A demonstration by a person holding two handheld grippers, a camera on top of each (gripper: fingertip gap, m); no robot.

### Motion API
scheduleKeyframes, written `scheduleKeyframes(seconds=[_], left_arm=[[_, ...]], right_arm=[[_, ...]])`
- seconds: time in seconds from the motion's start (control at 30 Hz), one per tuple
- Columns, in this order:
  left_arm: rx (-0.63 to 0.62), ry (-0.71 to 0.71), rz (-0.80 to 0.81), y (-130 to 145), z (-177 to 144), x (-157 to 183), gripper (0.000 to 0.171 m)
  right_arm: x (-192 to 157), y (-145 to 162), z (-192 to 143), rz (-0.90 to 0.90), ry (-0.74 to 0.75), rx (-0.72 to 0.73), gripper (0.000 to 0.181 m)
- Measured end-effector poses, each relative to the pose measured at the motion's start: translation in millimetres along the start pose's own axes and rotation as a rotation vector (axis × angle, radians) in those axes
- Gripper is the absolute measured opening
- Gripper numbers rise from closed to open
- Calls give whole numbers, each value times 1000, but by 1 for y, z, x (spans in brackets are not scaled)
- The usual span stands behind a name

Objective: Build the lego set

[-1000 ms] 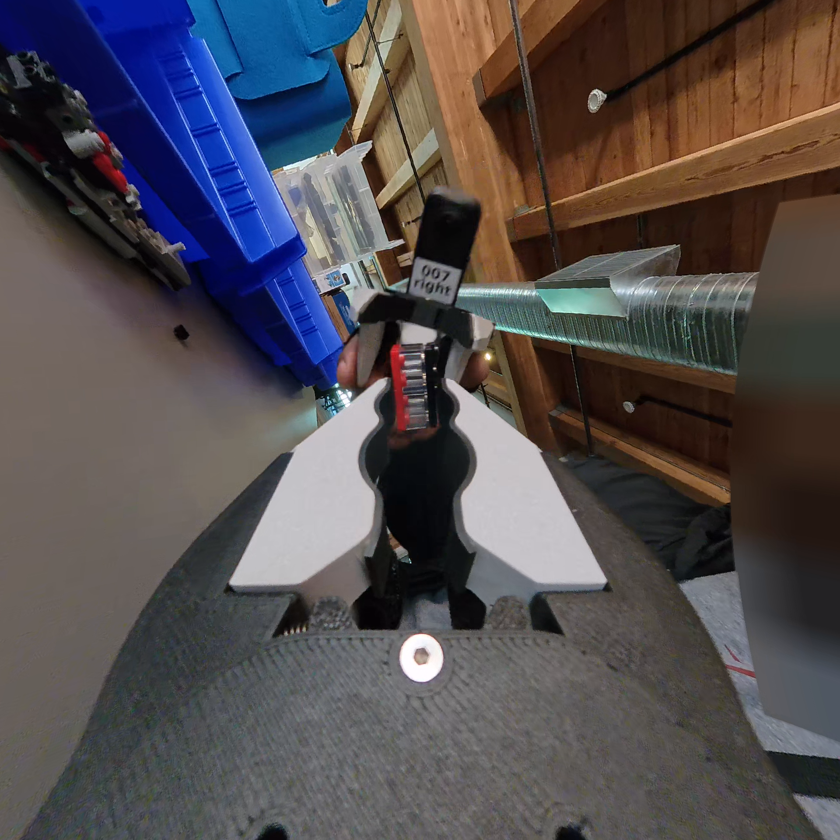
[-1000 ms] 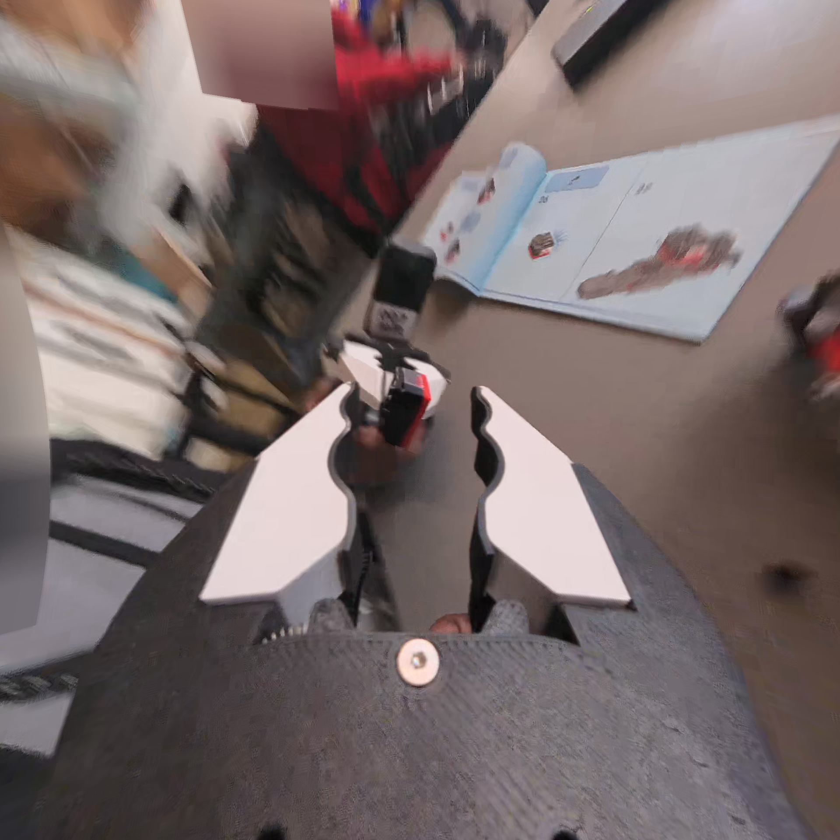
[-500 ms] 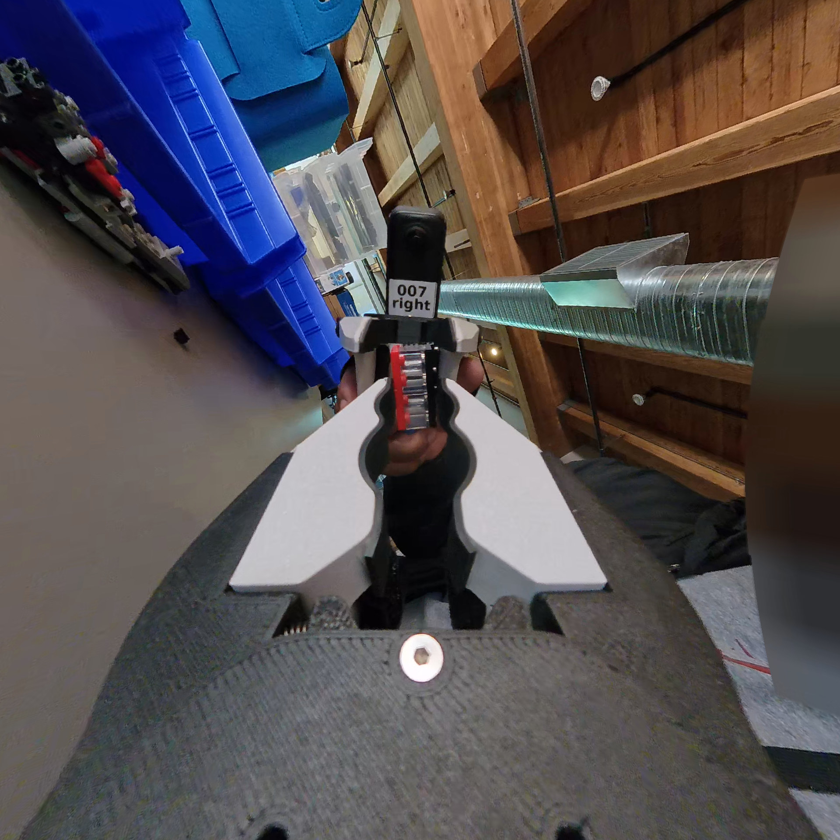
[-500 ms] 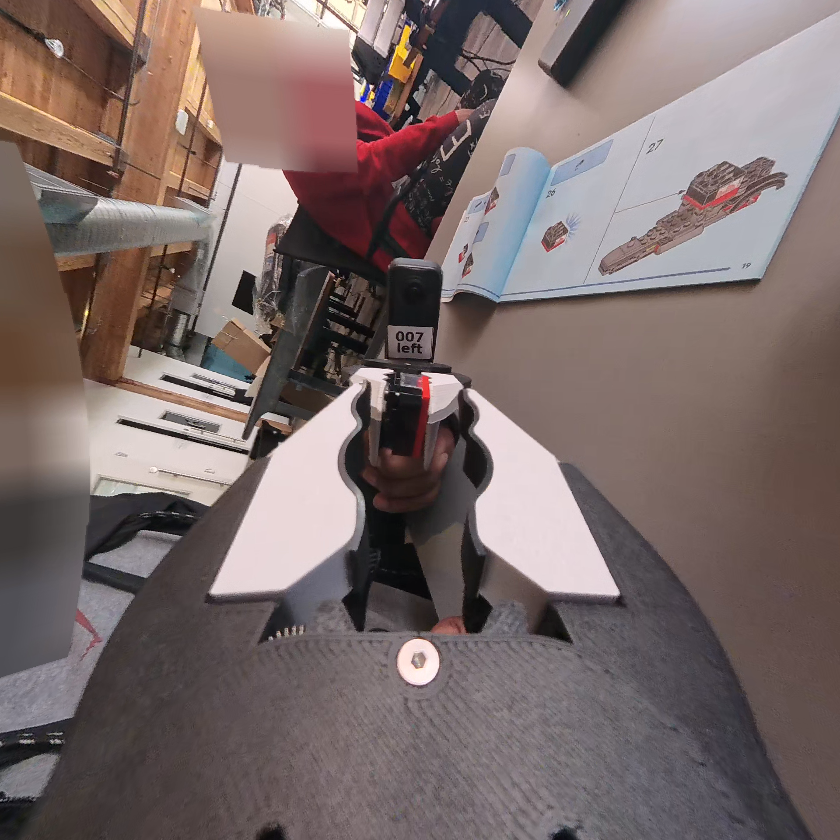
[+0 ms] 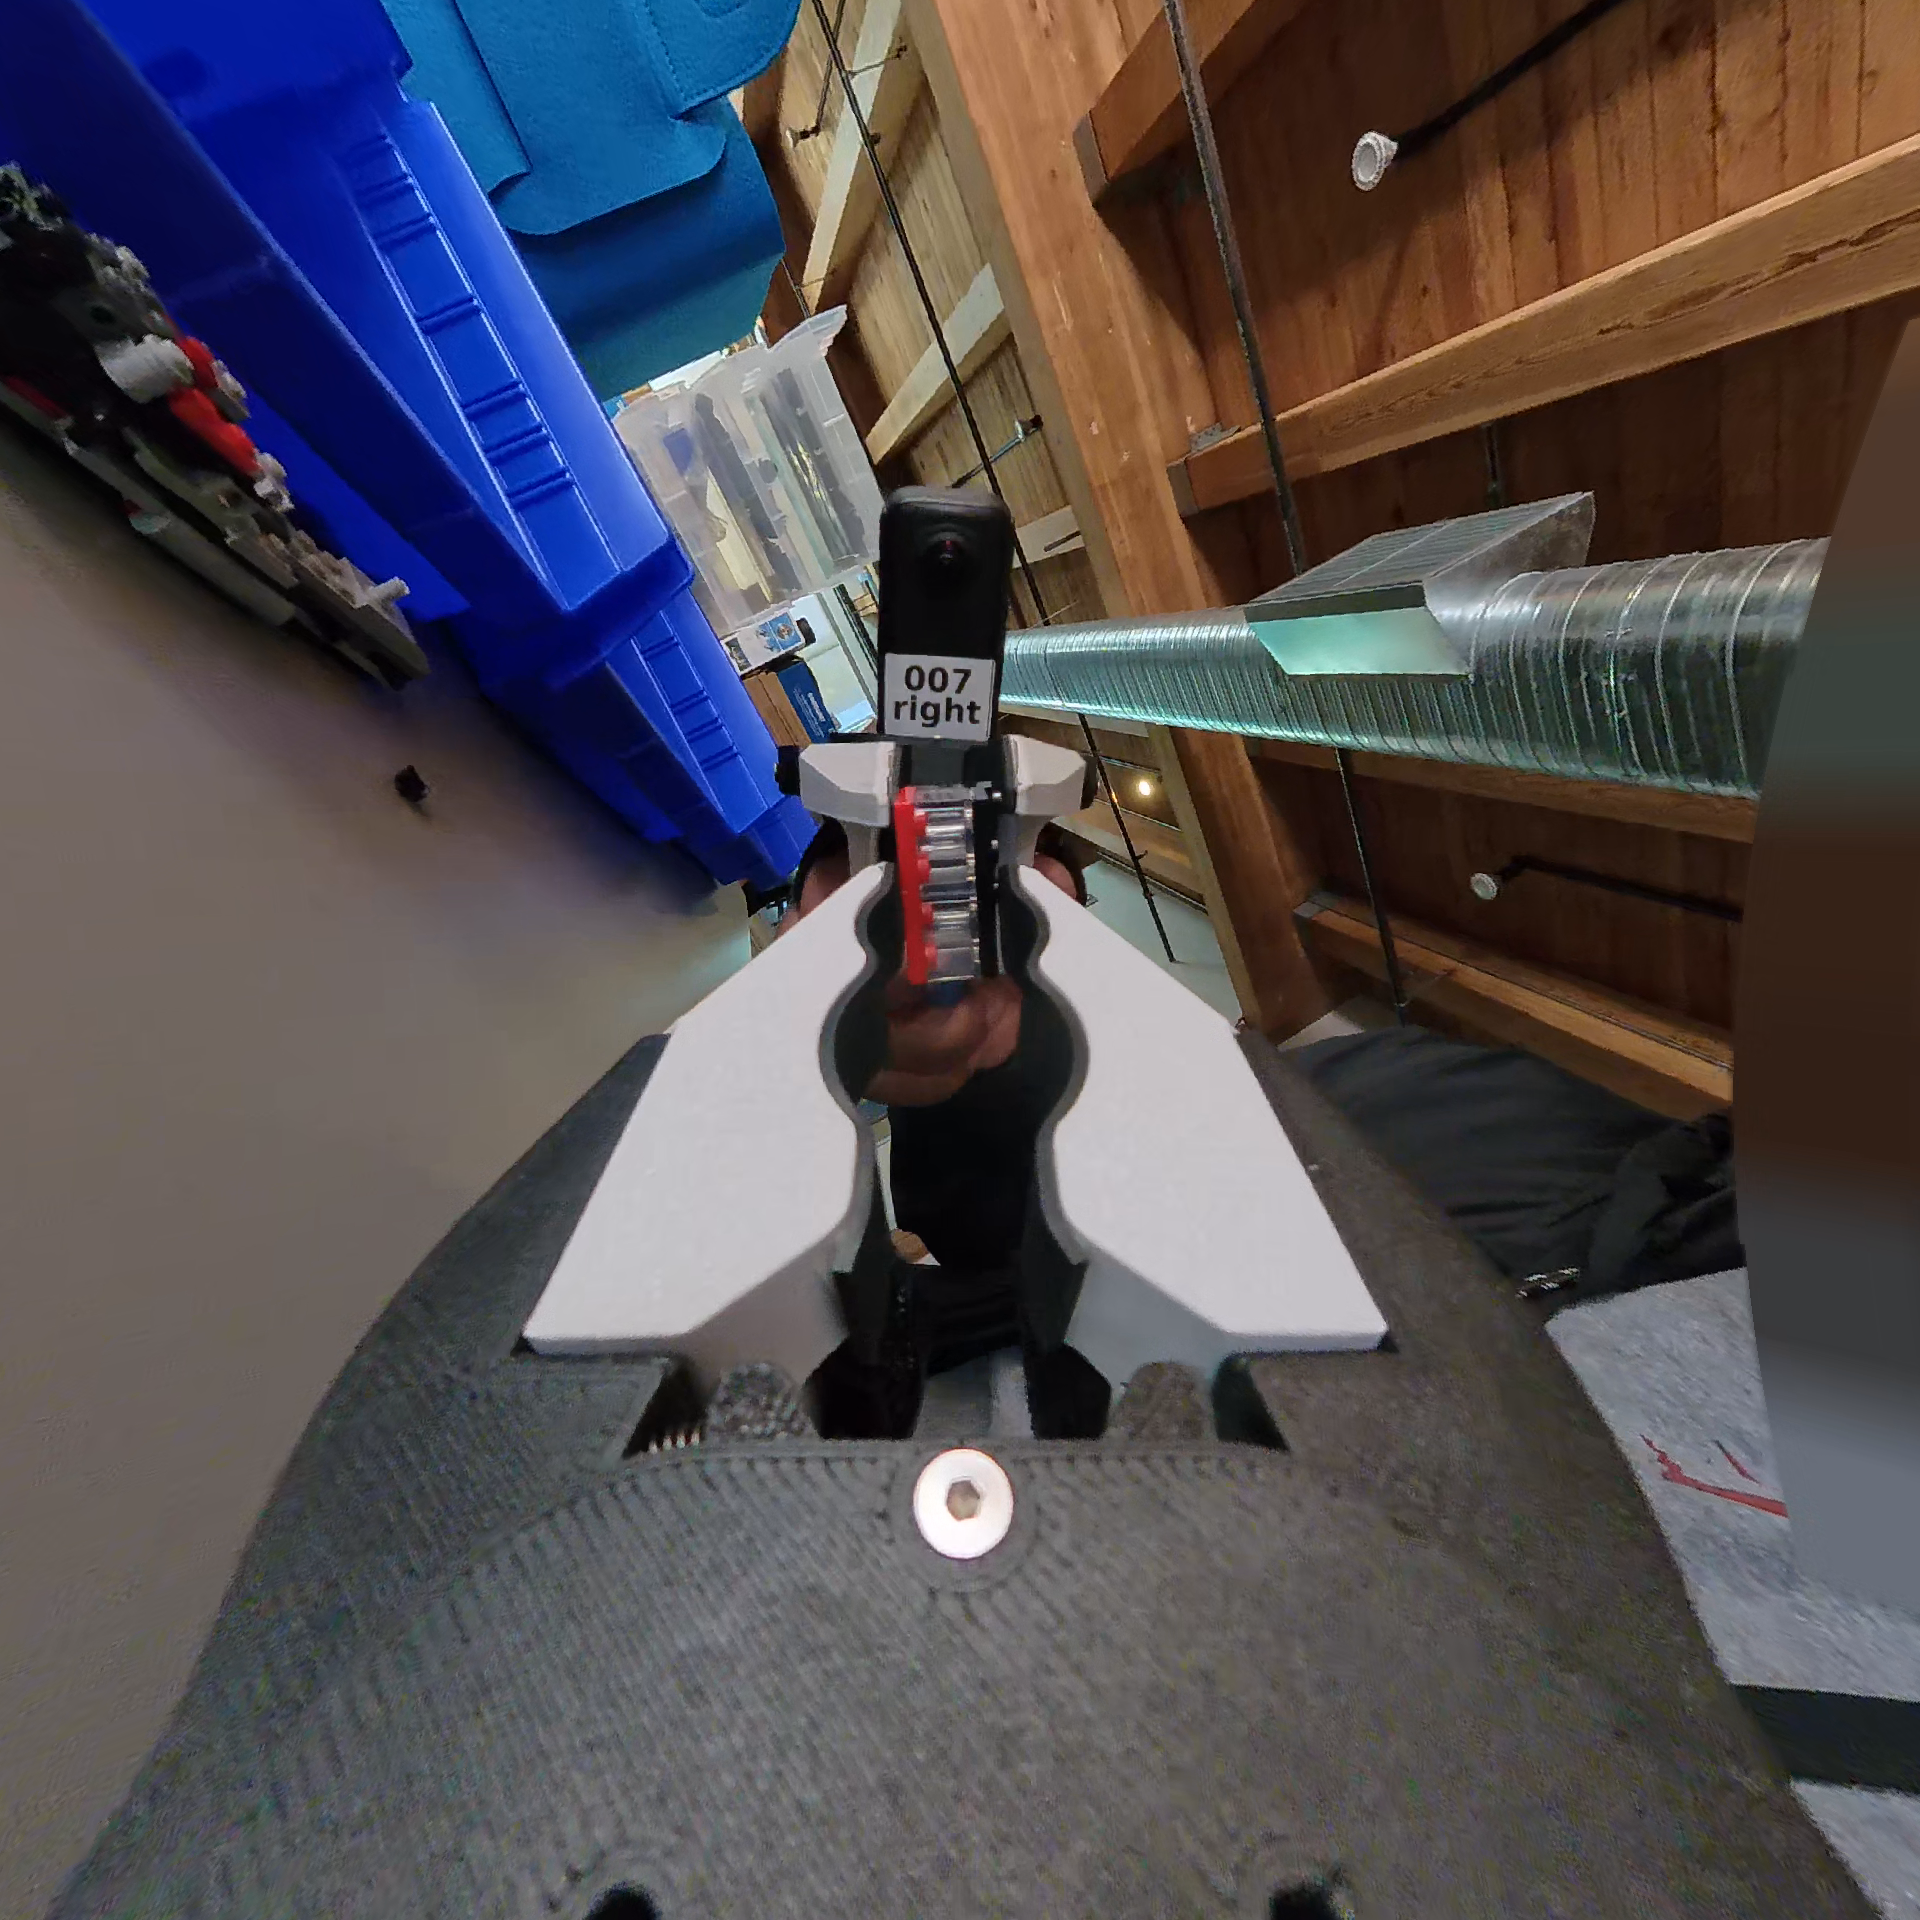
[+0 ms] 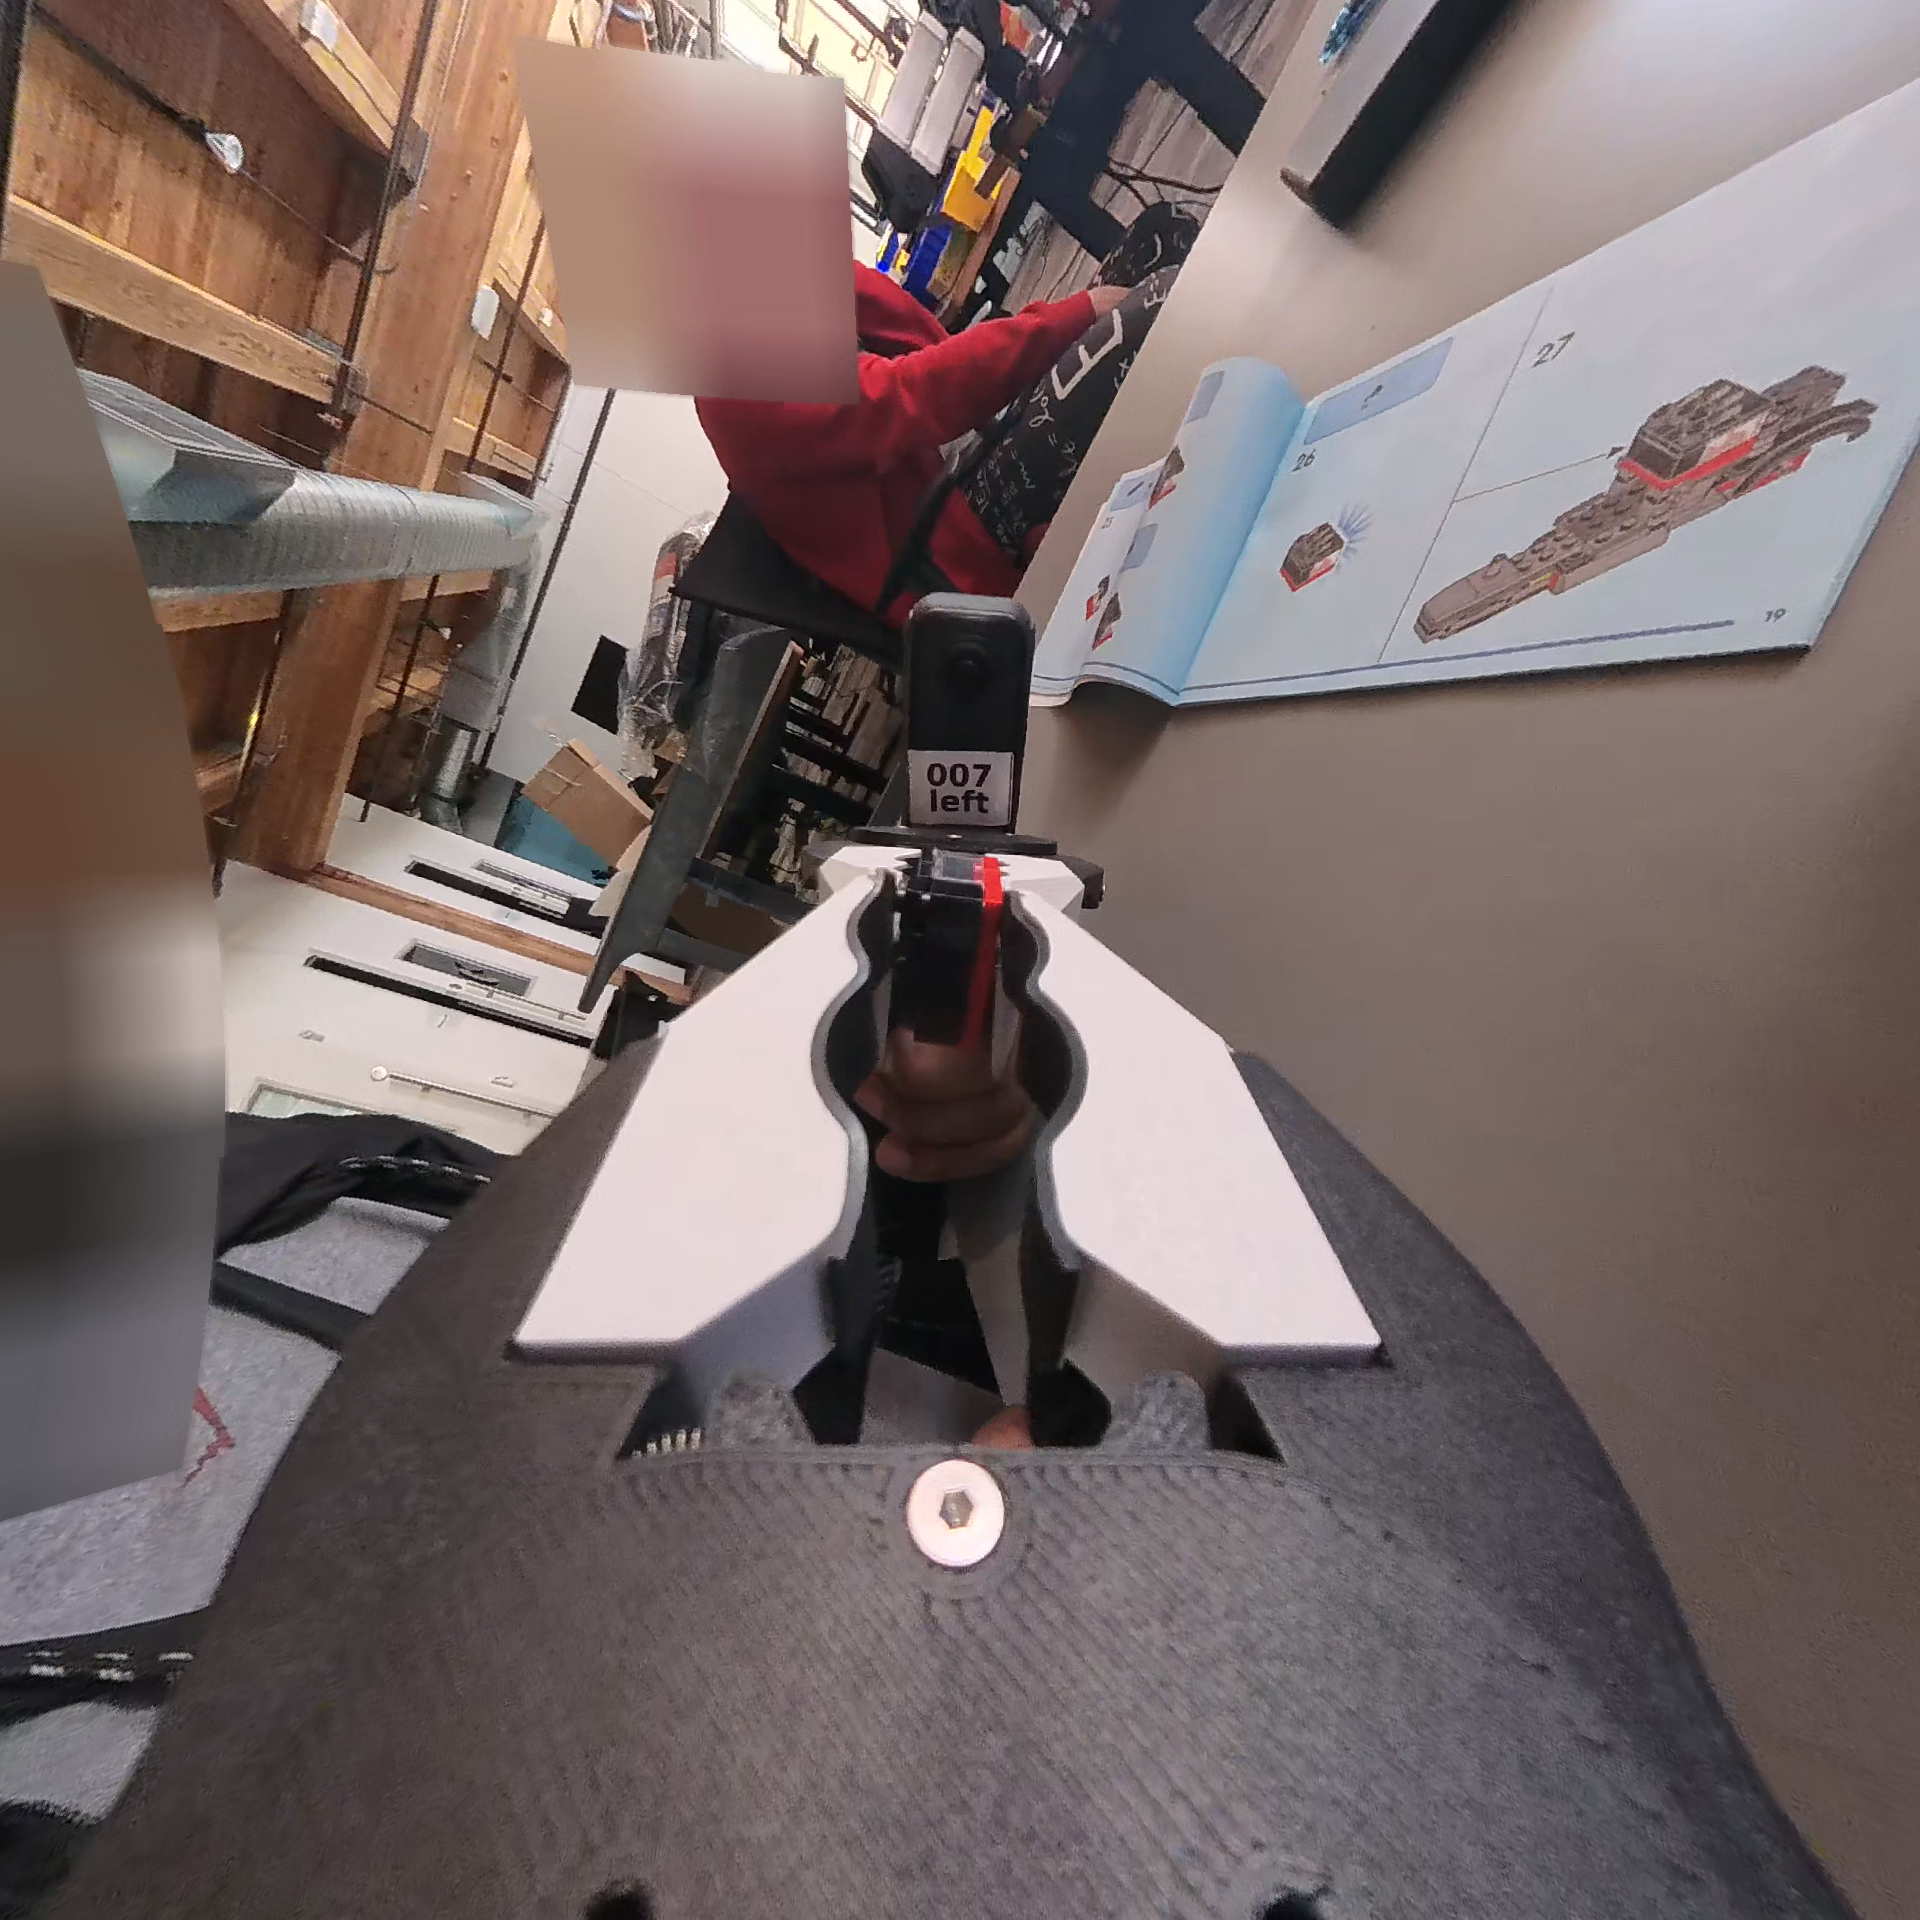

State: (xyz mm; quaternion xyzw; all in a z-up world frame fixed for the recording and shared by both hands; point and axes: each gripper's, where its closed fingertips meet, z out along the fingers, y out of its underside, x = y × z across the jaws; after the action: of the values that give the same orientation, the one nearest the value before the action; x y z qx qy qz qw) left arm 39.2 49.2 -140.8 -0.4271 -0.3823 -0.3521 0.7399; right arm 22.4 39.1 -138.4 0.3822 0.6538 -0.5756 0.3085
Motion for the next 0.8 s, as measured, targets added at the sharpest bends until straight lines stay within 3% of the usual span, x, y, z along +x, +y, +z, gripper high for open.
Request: scheduleKeyframes(seconds=[0.8], left_arm=[[0, 48, 67, -1, 1, 11, 17]], right_arm=[[-13, 1, -1, -195, 21, 22, 21]])
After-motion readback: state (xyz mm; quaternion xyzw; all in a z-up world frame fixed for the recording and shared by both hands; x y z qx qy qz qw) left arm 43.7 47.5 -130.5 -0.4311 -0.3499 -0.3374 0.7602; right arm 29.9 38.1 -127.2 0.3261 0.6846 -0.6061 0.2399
